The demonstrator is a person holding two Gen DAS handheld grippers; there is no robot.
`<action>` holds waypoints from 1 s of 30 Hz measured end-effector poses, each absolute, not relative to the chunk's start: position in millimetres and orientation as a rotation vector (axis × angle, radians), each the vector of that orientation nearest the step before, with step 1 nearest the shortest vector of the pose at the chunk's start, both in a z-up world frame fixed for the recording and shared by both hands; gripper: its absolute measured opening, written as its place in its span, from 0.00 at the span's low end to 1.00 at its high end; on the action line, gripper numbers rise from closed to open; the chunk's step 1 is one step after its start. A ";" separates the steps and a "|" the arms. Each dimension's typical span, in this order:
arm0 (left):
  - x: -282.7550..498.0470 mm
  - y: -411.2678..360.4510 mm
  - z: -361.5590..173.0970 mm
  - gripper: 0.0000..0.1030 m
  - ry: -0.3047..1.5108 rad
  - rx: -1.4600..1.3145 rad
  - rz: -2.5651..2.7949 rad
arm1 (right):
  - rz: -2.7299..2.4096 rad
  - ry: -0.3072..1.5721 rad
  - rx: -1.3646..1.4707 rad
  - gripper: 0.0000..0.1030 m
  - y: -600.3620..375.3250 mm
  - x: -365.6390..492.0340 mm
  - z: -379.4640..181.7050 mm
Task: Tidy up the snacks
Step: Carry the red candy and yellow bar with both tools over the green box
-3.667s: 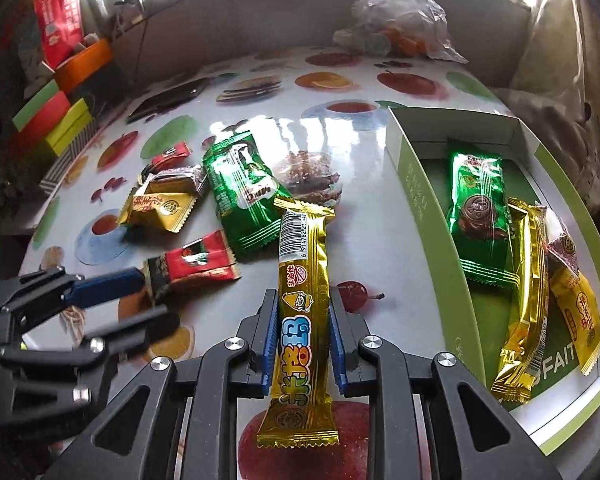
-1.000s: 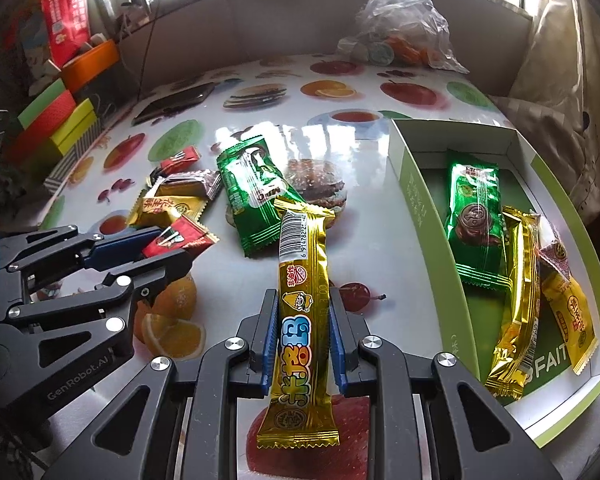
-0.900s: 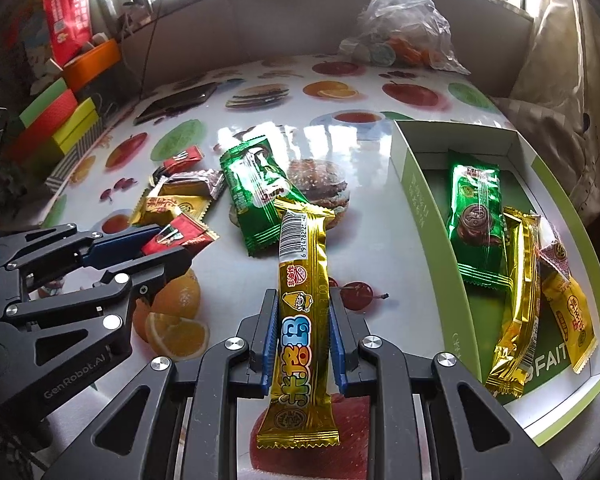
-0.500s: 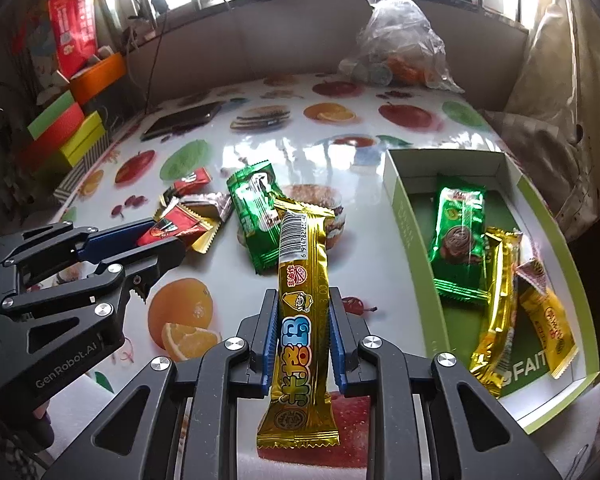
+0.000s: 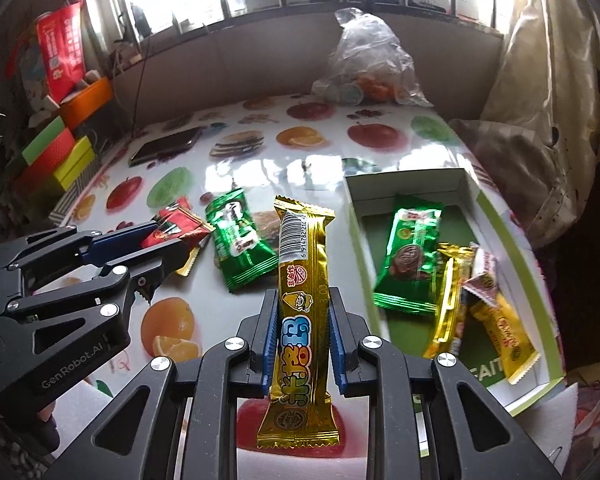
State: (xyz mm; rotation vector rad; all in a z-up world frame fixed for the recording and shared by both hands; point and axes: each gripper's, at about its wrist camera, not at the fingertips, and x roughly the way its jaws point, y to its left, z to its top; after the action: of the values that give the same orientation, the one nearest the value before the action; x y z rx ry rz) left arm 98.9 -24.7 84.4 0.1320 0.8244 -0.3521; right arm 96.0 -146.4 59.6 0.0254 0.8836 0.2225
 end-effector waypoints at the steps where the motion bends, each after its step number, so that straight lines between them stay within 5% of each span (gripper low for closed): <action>1: 100.0 -27.1 85.2 0.25 0.826 0.130 -0.357 | 0.219 0.882 0.028 0.21 -148.5 96.0 60.7; 30: 158.9 -123.9 74.3 0.25 0.893 0.079 -0.522 | 0.008 0.902 0.123 0.21 -258.2 110.0 56.6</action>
State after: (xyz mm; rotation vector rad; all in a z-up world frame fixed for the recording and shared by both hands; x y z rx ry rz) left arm 158.9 -123.9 74.3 0.0791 0.8930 -0.5222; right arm 110.0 -258.2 56.6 0.1225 0.9024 0.0077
